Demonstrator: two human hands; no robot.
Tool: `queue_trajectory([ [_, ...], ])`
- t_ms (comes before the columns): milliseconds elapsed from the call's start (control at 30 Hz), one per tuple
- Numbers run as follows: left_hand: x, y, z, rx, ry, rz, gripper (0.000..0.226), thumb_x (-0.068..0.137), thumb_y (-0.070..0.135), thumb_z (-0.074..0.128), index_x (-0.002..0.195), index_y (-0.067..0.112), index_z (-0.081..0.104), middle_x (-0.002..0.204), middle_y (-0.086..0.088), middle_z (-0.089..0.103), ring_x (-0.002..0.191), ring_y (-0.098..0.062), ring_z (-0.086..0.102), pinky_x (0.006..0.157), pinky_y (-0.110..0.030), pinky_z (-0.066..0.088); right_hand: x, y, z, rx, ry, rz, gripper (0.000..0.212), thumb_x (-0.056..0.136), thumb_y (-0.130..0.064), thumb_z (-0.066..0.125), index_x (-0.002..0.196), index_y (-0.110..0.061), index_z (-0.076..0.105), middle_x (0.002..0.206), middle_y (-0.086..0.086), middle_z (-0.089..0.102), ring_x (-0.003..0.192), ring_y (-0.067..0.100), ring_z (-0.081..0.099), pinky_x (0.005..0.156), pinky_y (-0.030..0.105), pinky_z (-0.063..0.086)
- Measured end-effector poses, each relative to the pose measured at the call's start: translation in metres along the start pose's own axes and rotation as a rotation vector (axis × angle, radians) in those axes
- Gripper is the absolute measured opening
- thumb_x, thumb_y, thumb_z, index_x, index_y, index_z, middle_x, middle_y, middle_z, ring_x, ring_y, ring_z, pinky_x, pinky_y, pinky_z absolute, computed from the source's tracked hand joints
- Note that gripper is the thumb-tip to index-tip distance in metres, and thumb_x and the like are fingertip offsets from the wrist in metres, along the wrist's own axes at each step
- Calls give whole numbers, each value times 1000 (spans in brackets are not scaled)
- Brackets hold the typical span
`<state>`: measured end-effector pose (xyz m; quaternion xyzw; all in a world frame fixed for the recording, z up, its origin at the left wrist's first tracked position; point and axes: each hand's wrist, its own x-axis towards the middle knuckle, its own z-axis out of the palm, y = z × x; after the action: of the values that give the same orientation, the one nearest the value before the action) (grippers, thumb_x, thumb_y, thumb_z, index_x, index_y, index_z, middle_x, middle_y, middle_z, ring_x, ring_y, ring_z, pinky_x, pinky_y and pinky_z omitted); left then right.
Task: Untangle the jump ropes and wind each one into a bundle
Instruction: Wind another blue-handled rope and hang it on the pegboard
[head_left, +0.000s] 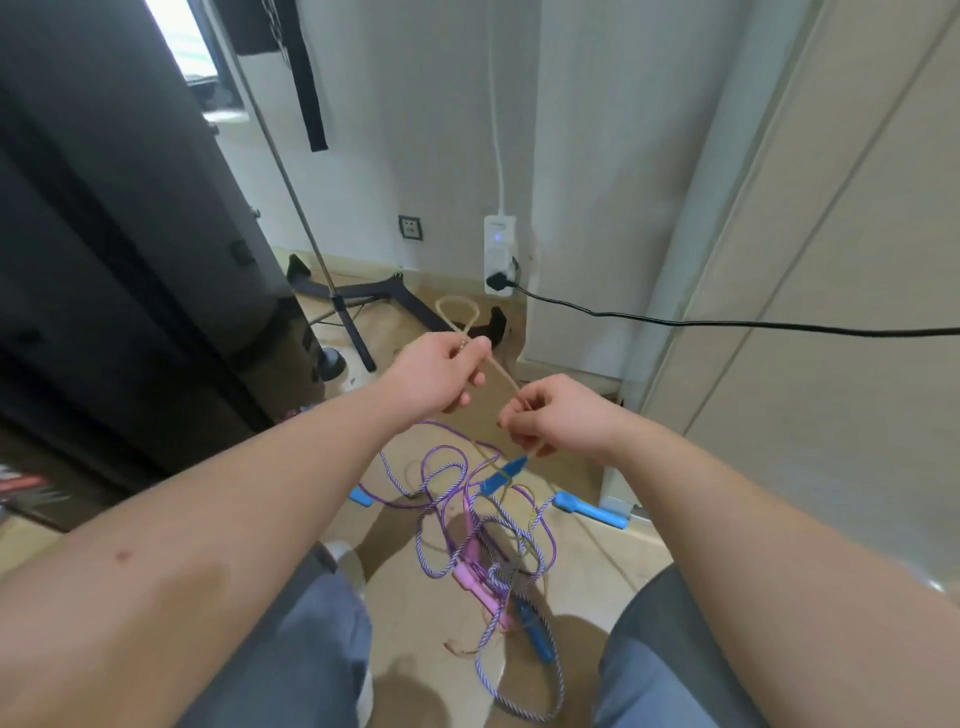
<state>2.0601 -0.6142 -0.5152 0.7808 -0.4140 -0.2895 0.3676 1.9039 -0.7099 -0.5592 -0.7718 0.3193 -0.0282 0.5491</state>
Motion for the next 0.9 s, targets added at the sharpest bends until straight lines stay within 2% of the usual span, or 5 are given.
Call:
queue_trajectory([
  [233, 13, -20, 9, -224, -81, -77, 33, 105, 34, 44, 104, 11, 68, 76, 2, 61, 50, -8, 53, 49, -24, 47, 20, -9, 12, -51, 24, -16, 40, 68, -45, 83, 80, -14, 61, 65, 1, 63, 58, 15, 58, 63, 35, 52],
  [333, 20, -14, 13, -238, -60, -14, 34, 105, 34, 43, 101, 12, 70, 73, 4, 59, 49, -8, 49, 44, -22, 42, 21, -6, 15, -110, -128, 62, 31, 82, -36, 78, 103, -18, 66, 71, 2, 60, 54, 13, 53, 61, 31, 51],
  [467, 29, -18, 10, -261, 19, -37, 29, 104, 33, 46, 100, 16, 70, 74, 1, 60, 52, -12, 50, 43, -22, 44, 25, -8, 13, 28, -317, 110, 21, 93, -14, 57, 110, -12, 70, 73, 4, 63, 54, 13, 49, 74, 40, 57],
  [733, 35, -29, 0, -576, -37, -202, 26, 103, 31, 50, 115, 13, 63, 88, -6, 61, 52, -6, 53, 43, -15, 48, 28, -15, 18, 382, -399, 67, 11, 79, -13, 59, 82, -7, 68, 68, 9, 59, 54, 19, 44, 81, 48, 51],
  [900, 34, -33, 5, -597, -113, -313, 43, 104, 45, 41, 128, 14, 58, 86, -8, 63, 54, -13, 61, 52, -25, 56, 29, -16, 19, 279, -275, 33, 14, 89, -11, 65, 75, -11, 64, 67, 8, 57, 55, 20, 47, 73, 42, 55],
])
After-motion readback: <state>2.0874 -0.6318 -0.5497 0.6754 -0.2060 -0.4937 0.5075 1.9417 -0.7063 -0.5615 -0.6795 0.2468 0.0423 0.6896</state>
